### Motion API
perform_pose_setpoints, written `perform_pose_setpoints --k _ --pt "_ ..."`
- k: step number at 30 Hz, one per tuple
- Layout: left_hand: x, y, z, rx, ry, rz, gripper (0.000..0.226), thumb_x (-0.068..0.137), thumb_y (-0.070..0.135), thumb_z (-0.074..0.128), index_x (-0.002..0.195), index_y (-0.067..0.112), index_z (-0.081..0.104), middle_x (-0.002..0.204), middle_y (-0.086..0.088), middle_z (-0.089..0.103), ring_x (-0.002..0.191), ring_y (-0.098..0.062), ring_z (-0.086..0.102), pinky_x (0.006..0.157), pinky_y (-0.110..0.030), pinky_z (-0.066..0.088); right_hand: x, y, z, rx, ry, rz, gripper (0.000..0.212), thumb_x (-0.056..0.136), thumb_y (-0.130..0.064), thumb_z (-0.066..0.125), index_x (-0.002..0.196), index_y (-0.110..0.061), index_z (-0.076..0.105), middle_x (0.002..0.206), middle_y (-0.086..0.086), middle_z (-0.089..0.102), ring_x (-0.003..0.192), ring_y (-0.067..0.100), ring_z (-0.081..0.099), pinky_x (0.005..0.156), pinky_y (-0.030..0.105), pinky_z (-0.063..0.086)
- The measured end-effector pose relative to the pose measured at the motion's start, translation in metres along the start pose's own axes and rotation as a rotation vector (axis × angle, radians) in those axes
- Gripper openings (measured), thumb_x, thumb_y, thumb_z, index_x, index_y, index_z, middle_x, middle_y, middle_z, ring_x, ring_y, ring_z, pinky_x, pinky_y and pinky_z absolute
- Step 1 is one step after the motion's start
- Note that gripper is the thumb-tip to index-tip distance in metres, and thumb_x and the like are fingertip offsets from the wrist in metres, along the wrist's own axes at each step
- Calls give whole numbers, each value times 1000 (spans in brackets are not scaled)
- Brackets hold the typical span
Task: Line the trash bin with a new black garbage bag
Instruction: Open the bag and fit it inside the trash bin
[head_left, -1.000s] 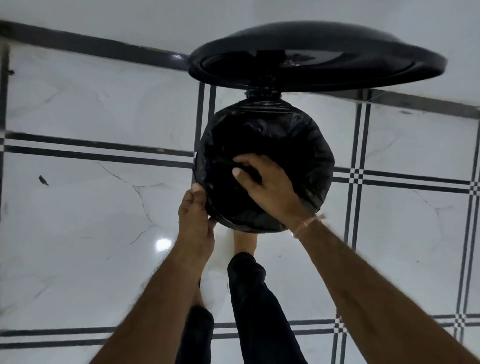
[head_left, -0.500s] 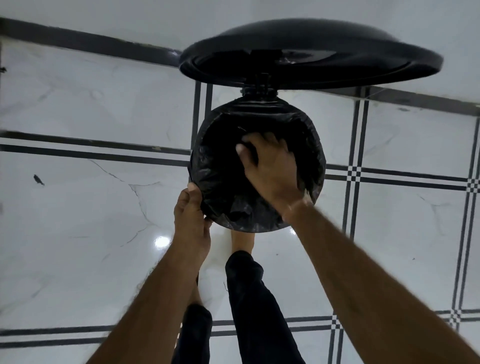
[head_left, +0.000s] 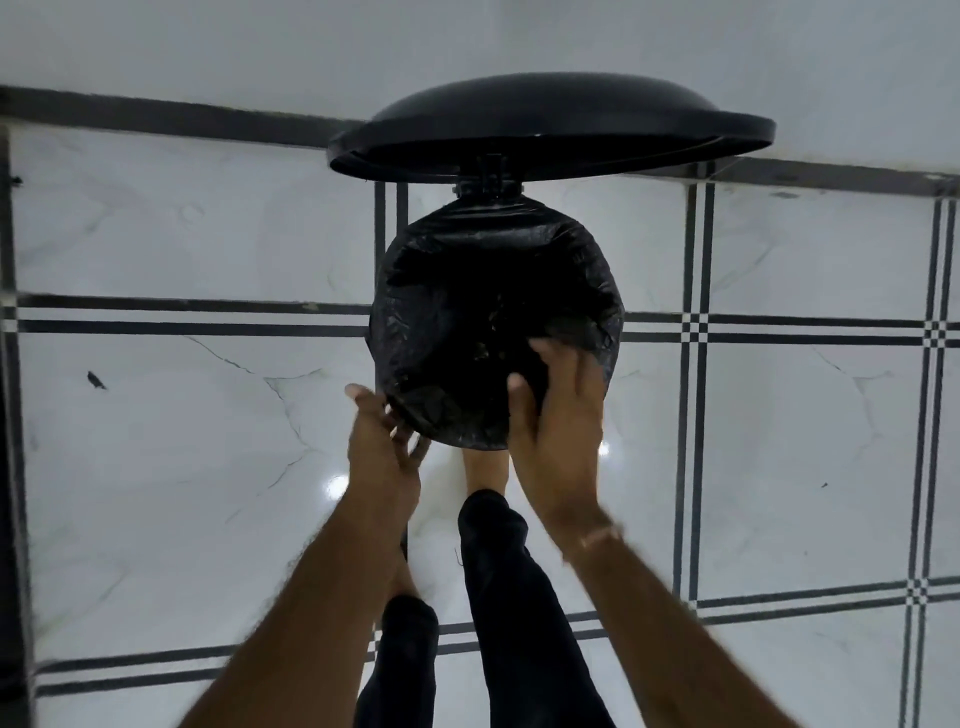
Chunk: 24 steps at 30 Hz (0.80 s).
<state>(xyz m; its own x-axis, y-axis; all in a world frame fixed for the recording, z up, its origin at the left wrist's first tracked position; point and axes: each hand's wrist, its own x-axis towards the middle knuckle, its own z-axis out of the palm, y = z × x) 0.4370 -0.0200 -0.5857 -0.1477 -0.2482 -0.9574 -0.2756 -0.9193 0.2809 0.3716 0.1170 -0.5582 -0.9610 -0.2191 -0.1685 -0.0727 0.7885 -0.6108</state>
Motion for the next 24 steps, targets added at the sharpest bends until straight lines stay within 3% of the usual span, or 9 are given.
perform_pose_setpoints --k 2,3,5,6,10,17,20,22,24 --pt "-10 -12 0 -84 -12 -100 60 99 71 33 103 20 65 104 0 66 96 -21 64 84 -39 49 -35 -3 -10 258 125 313 35 103 -25 60 135 -16 50 129 1 49 117 23 54 97 33 49" --pt "-16 -20 1 -113 -35 -138 59 98 73 34 92 21 63 95 0 64 86 -20 62 80 -39 50 -44 -7 -11 428 164 563 35 104 -28 59 135 -18 49 130 -1 49 119 22 55 98 32 48" --pt "-26 -33 7 -152 -67 -194 61 96 73 40 105 20 67 106 -3 68 95 -23 66 79 -40 53 -48 -11 -5 835 153 1064 35 107 -40 51 135 -19 52 129 1 59 120 21 61 97 32 49" --pt "-29 -37 10 -174 -68 -205 65 96 73 41 118 18 67 117 -6 69 106 -26 66 81 -42 55 -45 -14 -3 1024 117 1194 41 108 -45 46 135 -16 55 127 5 66 117 22 65 98 35 52" --pt "-25 -40 20 -288 3 -150 64 100 65 43 135 16 61 125 -9 66 114 -29 65 81 -43 57 -26 -9 13 1368 204 1298 58 103 -57 47 135 -11 62 132 16 67 124 34 65 112 49 49" --pt "-11 -42 16 -335 12 -169 44 108 44 42 138 21 63 126 -6 69 118 -26 64 80 -43 56 -17 12 11 1559 216 1414 56 103 -59 47 123 -9 64 136 14 64 125 33 63 111 52 48" --pt "-1 -38 11 -312 32 -154 34 109 31 41 129 19 66 109 -3 72 106 -23 67 76 -40 55 -5 17 0 1531 222 1407 56 105 -56 43 130 -10 63 139 11 63 114 29 64 93 47 56" --pt "5 -31 8 -289 26 -120 33 109 28 43 107 21 75 98 0 75 104 -21 68 74 -37 56 7 26 -11 1503 214 1379 56 106 -55 40 134 -11 62 140 8 62 112 26 64 77 43 55" --pt "6 -16 8 -267 4 -70 38 107 42 46 93 23 76 104 -1 76 115 -24 68 89 -39 58 19 37 -20 1437 172 1322 58 106 -55 39 136 -12 62 142 8 62 121 26 62 89 45 55"
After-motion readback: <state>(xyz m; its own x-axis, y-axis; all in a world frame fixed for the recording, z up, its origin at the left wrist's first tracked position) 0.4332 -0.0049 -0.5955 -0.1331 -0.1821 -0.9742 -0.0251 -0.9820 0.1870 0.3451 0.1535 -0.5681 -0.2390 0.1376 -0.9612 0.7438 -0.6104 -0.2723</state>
